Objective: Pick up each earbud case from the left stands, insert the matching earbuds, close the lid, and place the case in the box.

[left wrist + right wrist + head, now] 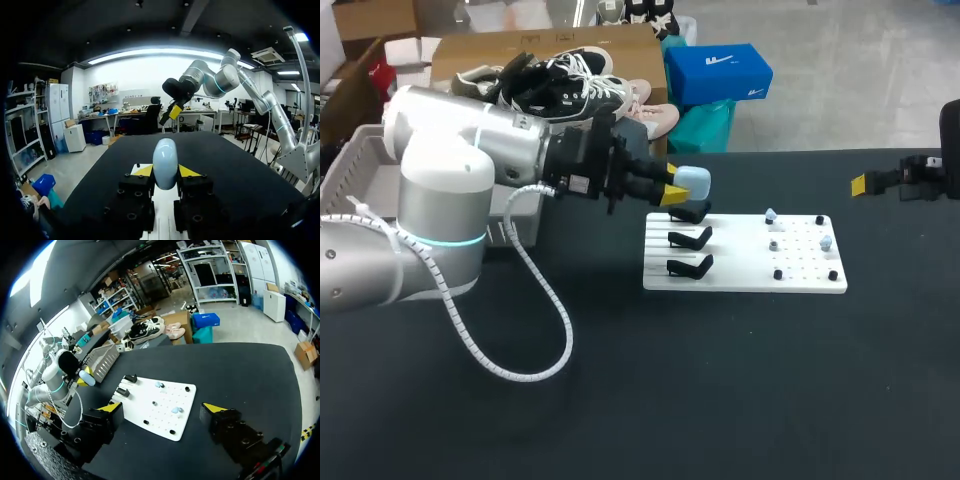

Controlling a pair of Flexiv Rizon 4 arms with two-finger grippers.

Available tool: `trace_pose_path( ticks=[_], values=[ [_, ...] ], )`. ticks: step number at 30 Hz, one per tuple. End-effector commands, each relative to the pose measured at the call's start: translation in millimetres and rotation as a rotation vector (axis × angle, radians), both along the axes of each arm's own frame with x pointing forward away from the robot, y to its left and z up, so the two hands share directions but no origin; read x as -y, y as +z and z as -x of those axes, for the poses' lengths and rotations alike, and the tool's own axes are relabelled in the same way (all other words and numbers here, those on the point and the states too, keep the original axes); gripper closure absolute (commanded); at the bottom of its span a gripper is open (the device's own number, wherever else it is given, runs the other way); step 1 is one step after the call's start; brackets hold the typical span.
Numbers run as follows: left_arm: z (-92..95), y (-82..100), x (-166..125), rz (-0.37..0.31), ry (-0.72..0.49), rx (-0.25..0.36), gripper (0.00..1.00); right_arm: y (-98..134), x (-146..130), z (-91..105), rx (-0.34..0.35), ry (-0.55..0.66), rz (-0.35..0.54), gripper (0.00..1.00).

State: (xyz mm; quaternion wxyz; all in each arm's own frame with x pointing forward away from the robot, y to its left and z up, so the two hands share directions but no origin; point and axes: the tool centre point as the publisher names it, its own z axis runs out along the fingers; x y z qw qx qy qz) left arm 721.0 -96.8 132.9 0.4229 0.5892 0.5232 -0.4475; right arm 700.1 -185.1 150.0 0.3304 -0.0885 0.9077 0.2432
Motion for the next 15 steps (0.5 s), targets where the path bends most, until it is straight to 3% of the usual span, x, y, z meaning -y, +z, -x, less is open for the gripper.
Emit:
trace_pose_path(
  ticks=[1, 15],
  values=[
    [31.6, 1.7, -6.3, 0.016, 0.122, 0.035, 1.00, 0.0, 0.0, 0.0, 0.000, 0.000, 0.000, 0.00],
    [36.6, 3.6, -7.6, 0.018, 0.126, 0.042, 1.00, 0.0, 0.0, 0.0, 0.000, 0.000, 0.000, 0.00]
  ],
)
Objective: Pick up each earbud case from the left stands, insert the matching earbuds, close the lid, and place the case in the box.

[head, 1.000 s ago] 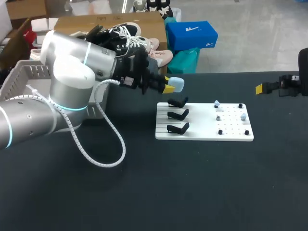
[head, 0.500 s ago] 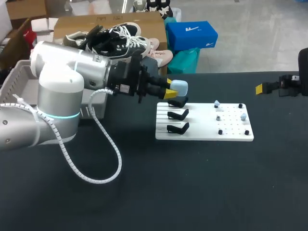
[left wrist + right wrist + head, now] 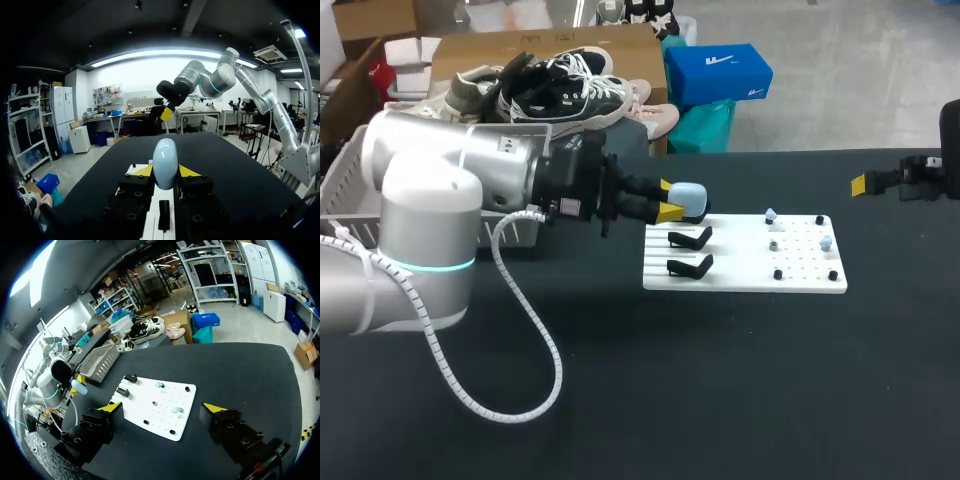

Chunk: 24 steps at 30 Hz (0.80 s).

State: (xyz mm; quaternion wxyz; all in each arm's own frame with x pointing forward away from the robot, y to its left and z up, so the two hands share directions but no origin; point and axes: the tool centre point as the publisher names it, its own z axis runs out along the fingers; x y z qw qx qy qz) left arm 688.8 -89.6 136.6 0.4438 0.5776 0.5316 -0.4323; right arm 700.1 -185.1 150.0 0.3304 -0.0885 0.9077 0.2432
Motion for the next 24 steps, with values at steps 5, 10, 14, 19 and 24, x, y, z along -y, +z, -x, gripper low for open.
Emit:
trace_pose_path(
  ticks=[5, 10, 14, 19, 24],
  values=[
    [4.4, -0.1, 0, 0.007, 0.072, 0.019, 1.00, 0, 0, 0.0, 0.000, 0.000, 0.000, 0.00],
    [4.4, -0.1, 0, 0.007, 0.072, 0.019, 1.00, 0, 0, 0.0, 0.000, 0.000, 0.000, 0.00],
    [4.4, -0.1, 0, 0.007, 0.072, 0.019, 1.00, 0, 0, 0.0, 0.000, 0.000, 0.000, 0.00],
    [5.1, -8.5, 0, 0.049, 0.059, -0.032, 1.00, 0, 0, 0.0, 0.000, 0.000, 0.000, 0.00],
    [4.8, -15.6, 11, 0.082, 0.018, -0.058, 1.00, 8, -1, 10.2, 0.014, 0.010, 0.008, 0.00]
  ],
)
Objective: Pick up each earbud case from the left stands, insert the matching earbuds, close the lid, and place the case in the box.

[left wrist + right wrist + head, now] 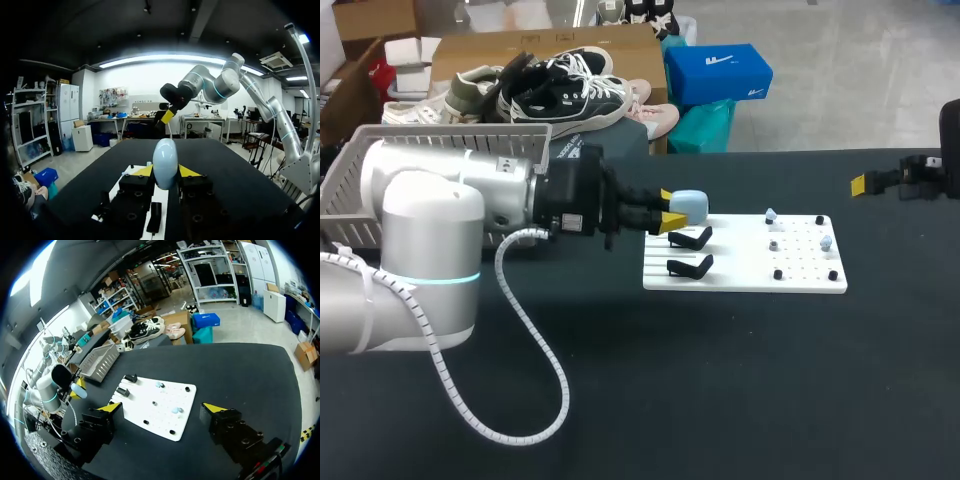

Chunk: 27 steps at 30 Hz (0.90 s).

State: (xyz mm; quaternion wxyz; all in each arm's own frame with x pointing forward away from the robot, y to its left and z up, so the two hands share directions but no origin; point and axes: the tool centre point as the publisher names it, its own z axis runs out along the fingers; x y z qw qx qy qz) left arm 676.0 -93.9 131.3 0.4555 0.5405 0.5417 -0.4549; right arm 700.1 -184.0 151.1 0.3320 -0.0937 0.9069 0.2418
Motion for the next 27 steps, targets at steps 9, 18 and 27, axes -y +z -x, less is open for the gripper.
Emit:
trace_pose_path(
  ticks=[9, 18, 27],
  values=[
    [-10.9, -19.6, 28, 0.006, -0.077, 0.016, 1.00, 16, -32, 50.5, 0.036, 0.105, 0.080, 0.00],
    [-7.1, -26.0, 33, -0.008, -0.083, 0.025, 1.00, 11, -72, 74.6, 0.026, 0.206, 0.158, 0.00],
    [-6.9, -26.2, 33, -0.009, -0.083, 0.026, 1.00, 7, -110, 78.5, 0.006, 0.228, 0.192, 0.00]
  ],
)
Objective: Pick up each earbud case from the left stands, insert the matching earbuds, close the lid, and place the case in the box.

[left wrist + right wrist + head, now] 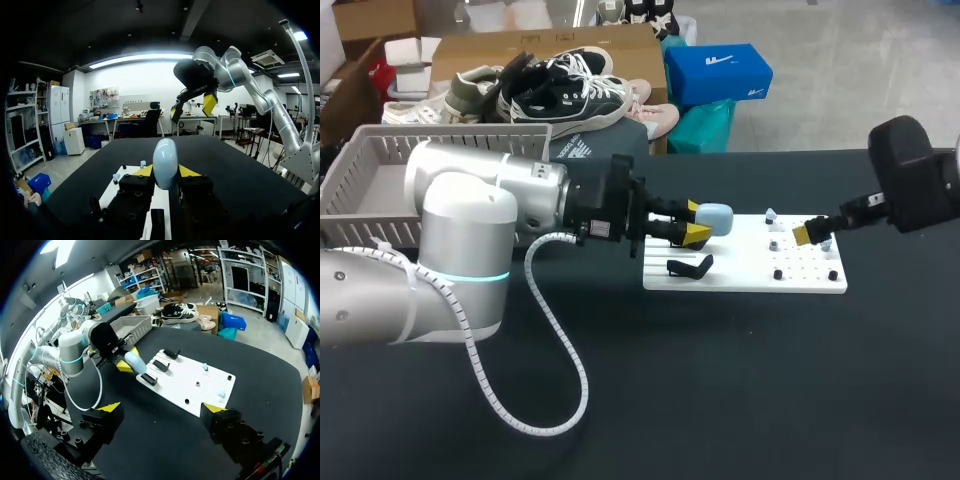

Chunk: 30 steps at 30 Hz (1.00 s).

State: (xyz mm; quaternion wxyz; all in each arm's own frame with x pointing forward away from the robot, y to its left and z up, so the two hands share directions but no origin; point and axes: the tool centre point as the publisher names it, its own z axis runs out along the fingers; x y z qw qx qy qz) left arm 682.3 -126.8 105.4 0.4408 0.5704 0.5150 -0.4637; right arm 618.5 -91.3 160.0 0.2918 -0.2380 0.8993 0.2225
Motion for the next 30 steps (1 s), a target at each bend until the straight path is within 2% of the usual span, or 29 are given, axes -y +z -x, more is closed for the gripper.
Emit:
trace_pose_path(
  ticks=[1, 7, 18, 30],
  values=[
    [-0.6, -0.3, 0, 0.001, -0.001, 0.000, 1.00, -3, -21, -3.5, 0.008, -0.040, 0.058, 0.00],
    [-0.6, -0.3, 0, 0.001, -0.001, 0.000, 1.00, -9, -41, -9.3, -0.028, -0.022, 0.056, 0.00],
    [0.9, -5.6, 4, -0.014, 0.015, 0.070, 1.00, -17, -56, -13.7, -0.070, 0.001, 0.078, 0.00],
    [0.9, -5.8, 5, -0.007, 0.016, 0.067, 1.00, -31, -67, -30.2, -0.099, -0.007, 0.091, 0.00]
  ],
)
